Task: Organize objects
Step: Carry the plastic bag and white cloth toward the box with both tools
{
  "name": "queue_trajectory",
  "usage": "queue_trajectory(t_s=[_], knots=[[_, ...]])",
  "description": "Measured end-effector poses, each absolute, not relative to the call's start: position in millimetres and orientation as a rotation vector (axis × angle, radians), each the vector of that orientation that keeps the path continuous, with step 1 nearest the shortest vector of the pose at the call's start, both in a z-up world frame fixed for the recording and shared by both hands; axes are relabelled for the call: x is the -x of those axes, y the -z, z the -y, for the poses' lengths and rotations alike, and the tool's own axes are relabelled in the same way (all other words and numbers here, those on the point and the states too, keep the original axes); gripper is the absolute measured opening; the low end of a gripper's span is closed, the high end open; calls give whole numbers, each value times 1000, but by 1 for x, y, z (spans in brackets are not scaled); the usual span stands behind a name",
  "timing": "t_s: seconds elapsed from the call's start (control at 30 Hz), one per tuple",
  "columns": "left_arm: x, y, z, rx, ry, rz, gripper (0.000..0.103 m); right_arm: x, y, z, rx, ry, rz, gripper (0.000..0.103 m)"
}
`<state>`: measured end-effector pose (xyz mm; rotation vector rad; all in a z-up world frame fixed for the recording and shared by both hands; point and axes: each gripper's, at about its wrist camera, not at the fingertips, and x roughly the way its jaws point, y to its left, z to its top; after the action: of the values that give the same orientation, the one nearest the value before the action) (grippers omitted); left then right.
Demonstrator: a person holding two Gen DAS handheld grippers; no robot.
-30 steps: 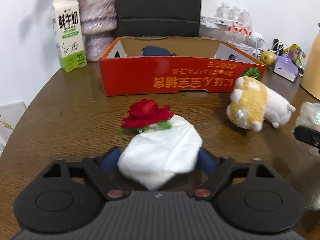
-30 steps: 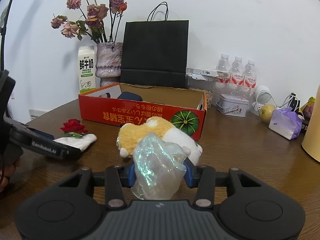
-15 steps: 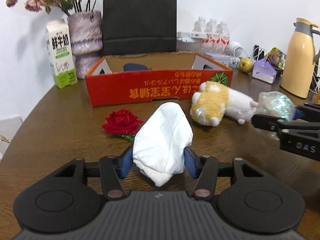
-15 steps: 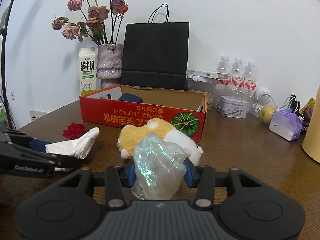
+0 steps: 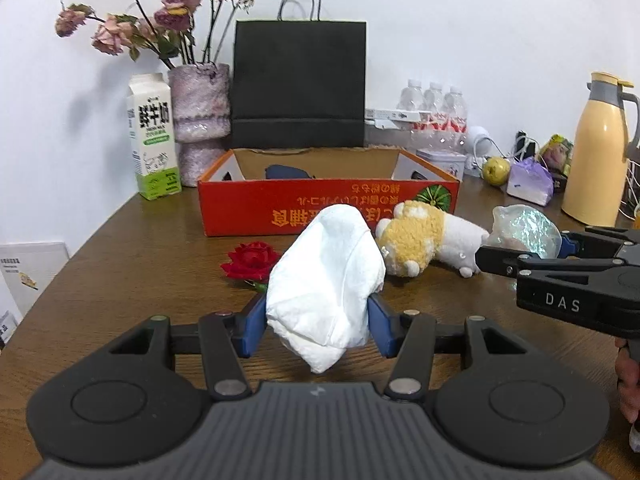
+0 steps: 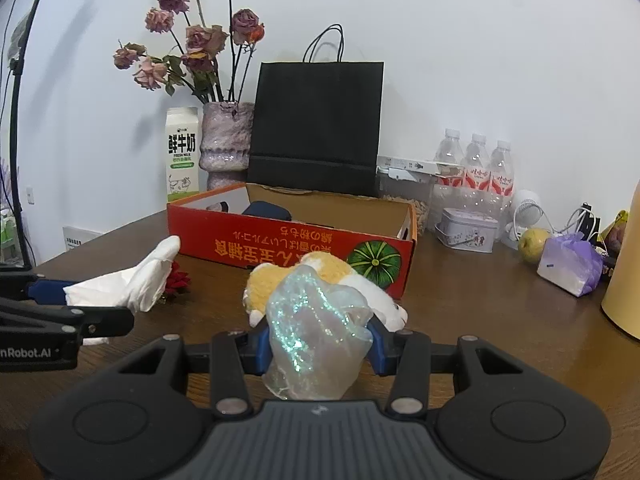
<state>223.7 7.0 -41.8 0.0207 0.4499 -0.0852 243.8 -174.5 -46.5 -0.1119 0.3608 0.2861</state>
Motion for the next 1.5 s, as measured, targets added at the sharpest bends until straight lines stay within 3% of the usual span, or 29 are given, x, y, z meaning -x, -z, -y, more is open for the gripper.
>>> queue_trajectory(t_s=[0.7, 1.5], knots=[[-229, 9, 9, -15, 15, -387, 54, -238, 20, 172, 118, -325, -307, 44], [-303, -23, 10, 45, -5, -361, 54, -304, -7, 160, 101, -322, -289, 44]])
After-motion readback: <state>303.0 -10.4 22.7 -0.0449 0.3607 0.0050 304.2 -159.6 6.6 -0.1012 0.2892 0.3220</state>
